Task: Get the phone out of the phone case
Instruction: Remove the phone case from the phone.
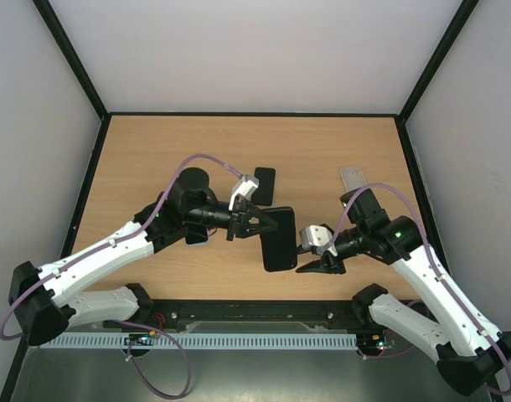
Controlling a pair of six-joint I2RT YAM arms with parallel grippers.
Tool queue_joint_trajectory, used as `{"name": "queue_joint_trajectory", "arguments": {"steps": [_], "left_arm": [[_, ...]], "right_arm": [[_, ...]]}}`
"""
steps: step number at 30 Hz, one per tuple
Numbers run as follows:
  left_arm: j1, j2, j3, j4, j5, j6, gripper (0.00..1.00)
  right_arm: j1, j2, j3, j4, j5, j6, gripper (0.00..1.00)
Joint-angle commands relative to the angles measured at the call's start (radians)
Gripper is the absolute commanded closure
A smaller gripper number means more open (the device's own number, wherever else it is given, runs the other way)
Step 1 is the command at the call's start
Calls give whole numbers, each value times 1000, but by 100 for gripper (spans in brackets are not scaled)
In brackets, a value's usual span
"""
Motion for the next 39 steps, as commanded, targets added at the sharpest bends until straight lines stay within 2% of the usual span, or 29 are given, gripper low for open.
{"name": "queue_joint_trajectory", "arguments": {"steps": [1, 13, 25, 34, 39], "left_arm": [[5, -12, 4, 75, 25, -20, 98], [6, -3, 4, 92, 94, -40, 97], [1, -1, -11, 107, 133, -60, 97], [-6, -1, -15, 108, 178, -61, 97], [-13, 7, -21, 99, 179, -51, 97]], "right_arm": [[3, -11, -7, 70, -28, 71, 62], [3, -21, -37, 111, 57, 68, 68], [3, -13, -65, 299, 147, 230, 73], [3, 5, -90, 375, 241, 258, 74], [3, 12, -69, 442, 233, 383, 77]]}}
